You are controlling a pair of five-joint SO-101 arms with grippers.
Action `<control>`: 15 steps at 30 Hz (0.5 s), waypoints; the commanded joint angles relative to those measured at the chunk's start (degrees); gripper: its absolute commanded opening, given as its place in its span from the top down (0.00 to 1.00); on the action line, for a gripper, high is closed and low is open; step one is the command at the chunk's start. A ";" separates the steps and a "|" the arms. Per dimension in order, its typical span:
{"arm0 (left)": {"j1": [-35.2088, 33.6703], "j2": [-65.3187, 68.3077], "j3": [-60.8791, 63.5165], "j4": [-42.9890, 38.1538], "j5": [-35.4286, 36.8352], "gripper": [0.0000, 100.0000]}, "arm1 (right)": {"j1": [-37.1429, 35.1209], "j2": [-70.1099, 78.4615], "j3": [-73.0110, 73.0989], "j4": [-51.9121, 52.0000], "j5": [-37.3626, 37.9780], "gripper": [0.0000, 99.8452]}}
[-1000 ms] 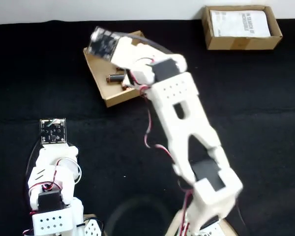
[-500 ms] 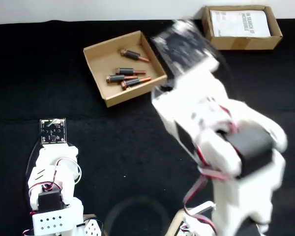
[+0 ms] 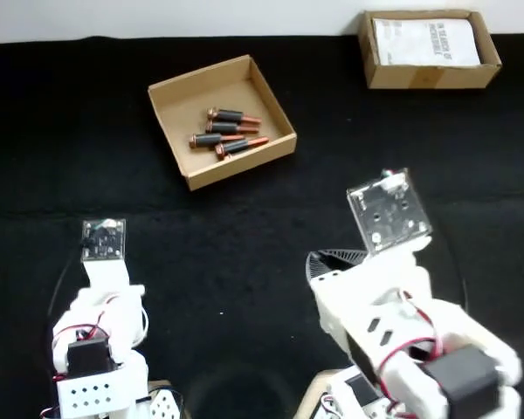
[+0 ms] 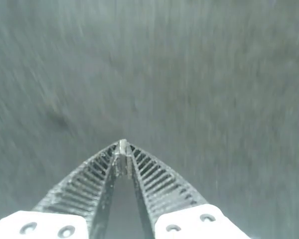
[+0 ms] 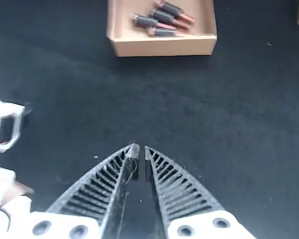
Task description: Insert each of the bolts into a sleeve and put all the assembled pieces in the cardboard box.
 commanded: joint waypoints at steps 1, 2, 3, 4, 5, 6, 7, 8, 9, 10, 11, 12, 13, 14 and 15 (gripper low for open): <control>-0.66 -0.57 0.92 2.90 -0.09 0.99 | 8.48 -8.22 24.75 -16.22 -0.26 0.99; -0.66 -0.57 0.92 2.90 -0.09 0.99 | 10.33 -9.98 30.64 -21.49 -0.26 0.99; -0.66 -0.57 0.92 2.90 -0.09 0.99 | 12.09 -11.91 36.62 -26.95 0.00 0.99; -0.66 -0.57 0.92 2.90 -0.09 0.99 | 13.23 -13.58 42.24 -31.60 0.88 0.99; -0.66 -0.57 0.92 2.90 -0.09 0.99 | 13.85 -15.25 47.69 -35.47 2.11 0.99; -0.66 -0.57 0.92 2.90 -0.09 0.99 | 14.20 -16.84 52.35 -37.93 3.16 0.99; -0.66 -0.57 0.92 2.90 -0.09 0.99 | 14.20 -18.51 56.48 -38.99 3.96 0.99; -0.66 -0.57 0.92 2.90 -0.09 0.99 | 14.20 -20.18 60.00 -39.08 4.66 0.99; -0.66 -0.57 0.92 2.90 -0.09 0.99 | 14.02 -22.02 62.99 -39.08 5.01 0.99; -0.66 -0.57 0.92 2.90 -0.09 0.99 | 14.02 -23.87 65.71 -38.73 5.19 0.99; -0.66 -0.57 0.92 2.90 -0.09 0.99 | 14.02 -25.89 67.91 -37.93 5.10 0.99; -0.66 -0.57 0.92 2.90 -0.09 0.99 | 14.02 -27.91 69.76 -36.79 5.10 0.99; -0.66 -0.57 0.92 2.90 -0.09 0.99 | 14.02 -29.93 71.43 -35.03 5.10 0.99; -0.66 -0.57 0.92 2.90 -0.09 0.99 | 14.02 -31.96 72.57 -32.92 5.01 0.99; -0.66 -0.57 0.92 2.90 -0.09 0.99 | 14.02 -33.98 73.36 -30.29 5.01 0.99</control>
